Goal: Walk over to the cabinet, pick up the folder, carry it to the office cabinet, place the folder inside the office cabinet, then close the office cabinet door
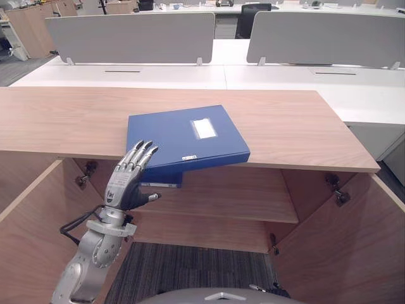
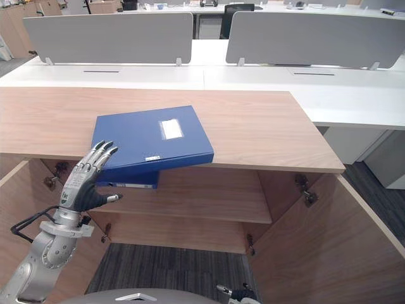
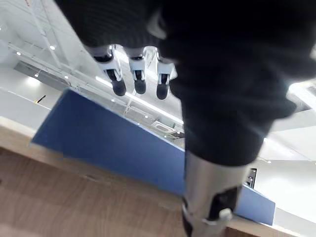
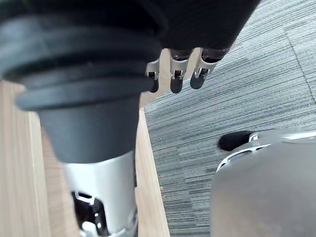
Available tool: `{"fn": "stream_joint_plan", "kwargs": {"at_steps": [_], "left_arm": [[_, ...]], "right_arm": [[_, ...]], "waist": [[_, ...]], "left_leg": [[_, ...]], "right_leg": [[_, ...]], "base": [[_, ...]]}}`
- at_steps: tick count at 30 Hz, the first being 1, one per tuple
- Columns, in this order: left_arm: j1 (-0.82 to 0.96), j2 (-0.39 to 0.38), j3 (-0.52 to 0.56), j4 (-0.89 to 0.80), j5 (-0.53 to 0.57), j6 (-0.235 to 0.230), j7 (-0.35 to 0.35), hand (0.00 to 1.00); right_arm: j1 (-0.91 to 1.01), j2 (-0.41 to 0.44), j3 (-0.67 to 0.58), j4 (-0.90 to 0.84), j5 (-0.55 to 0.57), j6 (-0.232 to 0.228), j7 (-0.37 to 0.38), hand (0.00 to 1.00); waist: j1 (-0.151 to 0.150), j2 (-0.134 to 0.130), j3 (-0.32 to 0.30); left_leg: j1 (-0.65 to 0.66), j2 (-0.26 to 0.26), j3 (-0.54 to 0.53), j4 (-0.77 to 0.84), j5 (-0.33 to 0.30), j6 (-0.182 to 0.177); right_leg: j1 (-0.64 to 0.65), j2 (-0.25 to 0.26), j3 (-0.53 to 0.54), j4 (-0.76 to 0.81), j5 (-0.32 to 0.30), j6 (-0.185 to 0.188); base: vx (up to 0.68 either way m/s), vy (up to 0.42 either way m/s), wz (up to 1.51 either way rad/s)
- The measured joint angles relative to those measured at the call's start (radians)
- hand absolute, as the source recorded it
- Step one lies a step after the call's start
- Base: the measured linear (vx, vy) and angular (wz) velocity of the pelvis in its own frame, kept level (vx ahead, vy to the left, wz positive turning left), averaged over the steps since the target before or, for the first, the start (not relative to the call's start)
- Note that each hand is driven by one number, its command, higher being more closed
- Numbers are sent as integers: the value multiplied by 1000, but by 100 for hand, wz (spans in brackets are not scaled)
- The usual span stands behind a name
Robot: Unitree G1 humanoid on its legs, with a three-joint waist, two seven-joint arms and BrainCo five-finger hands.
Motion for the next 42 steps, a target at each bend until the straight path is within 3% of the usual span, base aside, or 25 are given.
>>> {"fn": "stream_joint_plan", "kwargs": {"at_steps": [20,42], "left_arm": [[17,-84,12,65,113,38,7,0],[-23,-107,12,107,124,51,61,0]], "right_arm": [[6,5,0,-30,11,1,10,0],[6,5,1,-25,79,2,30,0]], "waist": [[-14,5,-5],[-31,10,-28]], "left_leg": [[-6,0,1,0,-8,-3],[-17,0,1,0,-10,-5]], "right_leg": [[-2,1,-1,-9,-2,-2],[-9,3,-2,-17,-2,-3]], "base": [[0,0,0],[0,0,0]]}}
